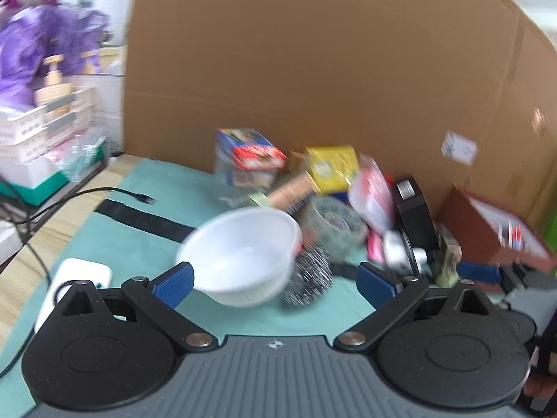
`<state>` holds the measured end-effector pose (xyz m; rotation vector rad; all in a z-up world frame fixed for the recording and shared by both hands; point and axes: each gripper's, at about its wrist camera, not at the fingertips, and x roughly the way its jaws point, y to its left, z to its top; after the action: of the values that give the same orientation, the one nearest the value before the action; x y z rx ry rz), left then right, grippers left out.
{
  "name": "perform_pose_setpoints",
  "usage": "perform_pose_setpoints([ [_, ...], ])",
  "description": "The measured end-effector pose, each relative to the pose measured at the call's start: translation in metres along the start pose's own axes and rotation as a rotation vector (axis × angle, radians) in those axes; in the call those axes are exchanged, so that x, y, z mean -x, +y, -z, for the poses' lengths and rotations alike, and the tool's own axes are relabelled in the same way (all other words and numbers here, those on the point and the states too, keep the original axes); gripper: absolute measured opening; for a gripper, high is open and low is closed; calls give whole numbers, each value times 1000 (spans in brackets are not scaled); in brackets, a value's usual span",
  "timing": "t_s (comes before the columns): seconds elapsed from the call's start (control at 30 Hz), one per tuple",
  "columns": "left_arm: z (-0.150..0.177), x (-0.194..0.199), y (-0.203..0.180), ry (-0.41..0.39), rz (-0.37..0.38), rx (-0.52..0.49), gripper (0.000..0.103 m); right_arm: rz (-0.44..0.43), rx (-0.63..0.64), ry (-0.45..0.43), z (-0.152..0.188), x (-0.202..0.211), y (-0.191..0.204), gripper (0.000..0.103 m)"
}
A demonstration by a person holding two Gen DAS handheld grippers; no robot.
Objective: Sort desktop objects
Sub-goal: 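Reach the right gripper to the white bowl rim and close on it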
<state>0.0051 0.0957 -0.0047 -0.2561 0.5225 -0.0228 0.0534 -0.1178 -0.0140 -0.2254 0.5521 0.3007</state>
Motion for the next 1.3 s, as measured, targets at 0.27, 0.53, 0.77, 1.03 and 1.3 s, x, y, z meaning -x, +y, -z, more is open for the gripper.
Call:
perform_pose_setpoints([
  [0.27,-17,-13,46,-19,-94,99,97,-78,6,-112,-37,-1,24,98],
  [0.53,-12,-55,69,96,-83,120,85,-164,68,-68,-52,-35,61,71],
  [0.77,-7,-74,69,150,-41,111,82,-204,80,7,-42,-53,70,49],
  [1.03,-5,-80,61,169,-9,87,70,-202,97,20,-37,-55,70,44],
  [1.3,0,-88,55,213,24,76,38,-226,99,48,-30,-62,73,29],
])
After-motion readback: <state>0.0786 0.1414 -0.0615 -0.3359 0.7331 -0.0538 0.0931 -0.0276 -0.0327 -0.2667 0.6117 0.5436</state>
